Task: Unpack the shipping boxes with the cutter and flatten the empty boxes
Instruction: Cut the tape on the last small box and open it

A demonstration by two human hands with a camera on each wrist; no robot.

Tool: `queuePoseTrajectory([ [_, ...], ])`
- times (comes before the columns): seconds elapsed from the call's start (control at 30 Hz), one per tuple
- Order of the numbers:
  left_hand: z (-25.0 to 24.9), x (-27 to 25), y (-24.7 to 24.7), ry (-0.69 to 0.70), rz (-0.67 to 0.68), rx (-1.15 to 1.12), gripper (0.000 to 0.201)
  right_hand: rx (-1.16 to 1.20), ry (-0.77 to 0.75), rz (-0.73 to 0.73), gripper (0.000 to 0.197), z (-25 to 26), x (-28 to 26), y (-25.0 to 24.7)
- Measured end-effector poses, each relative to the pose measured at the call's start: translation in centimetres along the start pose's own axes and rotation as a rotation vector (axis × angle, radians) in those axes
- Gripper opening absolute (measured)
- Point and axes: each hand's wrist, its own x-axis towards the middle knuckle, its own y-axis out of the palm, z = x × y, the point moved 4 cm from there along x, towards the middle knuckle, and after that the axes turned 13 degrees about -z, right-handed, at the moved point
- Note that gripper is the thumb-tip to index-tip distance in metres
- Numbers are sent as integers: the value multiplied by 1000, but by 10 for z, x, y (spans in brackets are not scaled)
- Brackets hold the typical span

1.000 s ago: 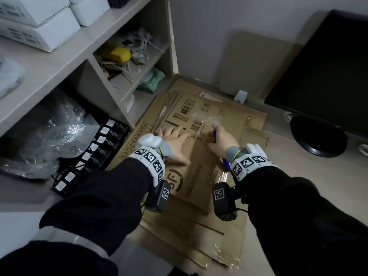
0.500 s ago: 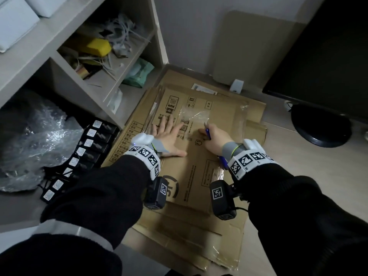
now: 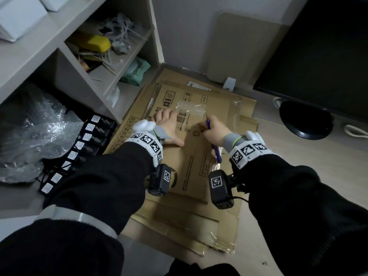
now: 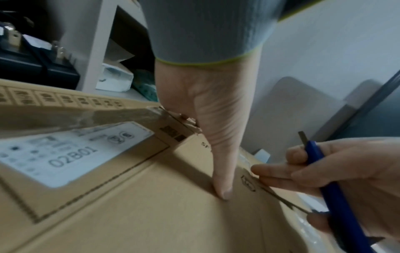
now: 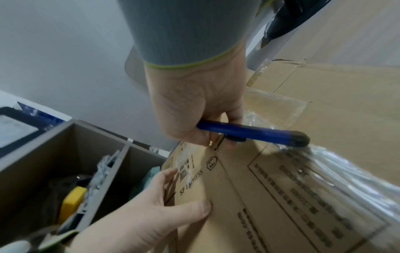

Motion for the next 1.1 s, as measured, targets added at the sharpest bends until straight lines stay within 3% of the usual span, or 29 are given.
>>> queuePoseTrajectory([
  [0.2,-27,-15,-31,45,-137,-63,98,264,121,-265,29,-7,-7,-37],
  [0.3,-53,-30,-48,142,-222,-172,69,433,193,-323,28,-18,-19,-47],
  [0.37,-73,-40,-51,227,-217,-229,49,551,233,-366,17,-24,-24,-53],
  [0.5,-122,-74,-40,442,-10,-327,64,660,265,-494,10,-39,-40,-73],
  [0.6,-144,-92,-20,558,105,-304,73,769,306,-490,12,-46,-46,-83],
  [0.77,-161,-94,-13,524,90,-429,58,935,325,-432,15,-53,-58,-89],
  [0.93,-175,-91,-11,533,43,-524,83,1042,348,-426,18,-67,-69,-89],
  [1.1,-194,-91,-18,625,-37,-508,79,1044,377,-469,22,-87,-74,-98],
])
